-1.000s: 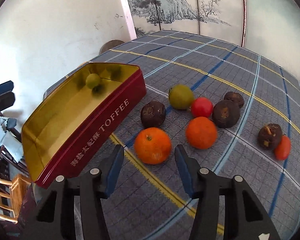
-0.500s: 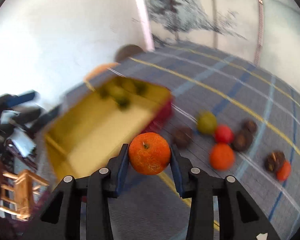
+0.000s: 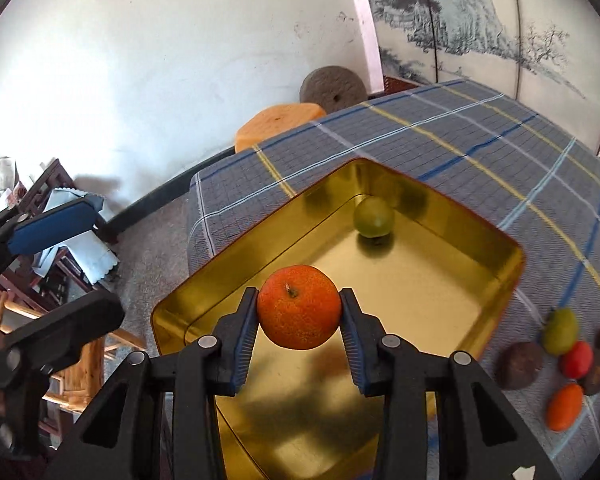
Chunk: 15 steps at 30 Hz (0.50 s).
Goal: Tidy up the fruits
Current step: 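Lower the orange into the tray and open the right gripper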
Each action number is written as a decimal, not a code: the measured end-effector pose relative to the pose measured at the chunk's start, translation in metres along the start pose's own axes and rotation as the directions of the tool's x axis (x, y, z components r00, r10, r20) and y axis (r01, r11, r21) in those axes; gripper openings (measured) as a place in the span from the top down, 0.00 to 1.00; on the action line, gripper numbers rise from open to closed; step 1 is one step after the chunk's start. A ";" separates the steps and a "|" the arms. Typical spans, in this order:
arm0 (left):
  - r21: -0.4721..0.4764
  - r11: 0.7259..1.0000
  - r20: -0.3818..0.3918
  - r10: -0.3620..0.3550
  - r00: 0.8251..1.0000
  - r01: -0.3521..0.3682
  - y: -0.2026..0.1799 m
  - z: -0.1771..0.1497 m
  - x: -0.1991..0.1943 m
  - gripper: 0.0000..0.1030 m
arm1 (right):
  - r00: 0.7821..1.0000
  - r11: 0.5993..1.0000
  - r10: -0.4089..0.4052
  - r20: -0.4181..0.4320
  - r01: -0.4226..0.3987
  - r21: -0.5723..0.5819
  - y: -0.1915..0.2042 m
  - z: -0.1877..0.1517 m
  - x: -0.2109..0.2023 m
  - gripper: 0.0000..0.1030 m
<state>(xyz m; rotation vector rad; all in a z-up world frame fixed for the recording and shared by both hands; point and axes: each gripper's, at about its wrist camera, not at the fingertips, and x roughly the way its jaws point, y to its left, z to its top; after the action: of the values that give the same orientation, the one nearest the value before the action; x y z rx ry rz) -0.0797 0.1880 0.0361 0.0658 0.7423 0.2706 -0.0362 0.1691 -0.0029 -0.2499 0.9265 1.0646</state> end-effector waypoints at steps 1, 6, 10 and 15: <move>-0.002 1.000 0.000 0.000 1.000 0.000 0.003 -0.001 0.000 0.41 | 1.000 1.000 0.000 -0.010 0.000 -0.002 0.003 0.000 0.004 0.64; -0.016 1.000 0.001 0.000 1.000 0.000 0.011 -0.002 -0.002 0.41 | 0.998 1.000 -0.018 -0.061 0.017 -0.010 0.012 0.004 0.030 0.64; -0.028 1.000 0.003 -0.001 1.000 0.001 0.017 -0.004 -0.003 0.39 | 0.996 1.000 -0.026 -0.080 0.025 -0.010 0.015 0.006 0.040 0.64; -0.038 0.999 0.004 -0.003 1.000 0.003 0.019 -0.004 -0.002 0.36 | 0.996 0.999 -0.036 -0.084 0.035 -0.009 0.016 0.011 0.046 0.64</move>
<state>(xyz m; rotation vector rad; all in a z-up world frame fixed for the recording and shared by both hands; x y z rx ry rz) -0.0883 0.2053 0.0374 0.0295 0.7334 0.2815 -0.0366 0.2127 -0.0269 -0.3179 0.9900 1.0312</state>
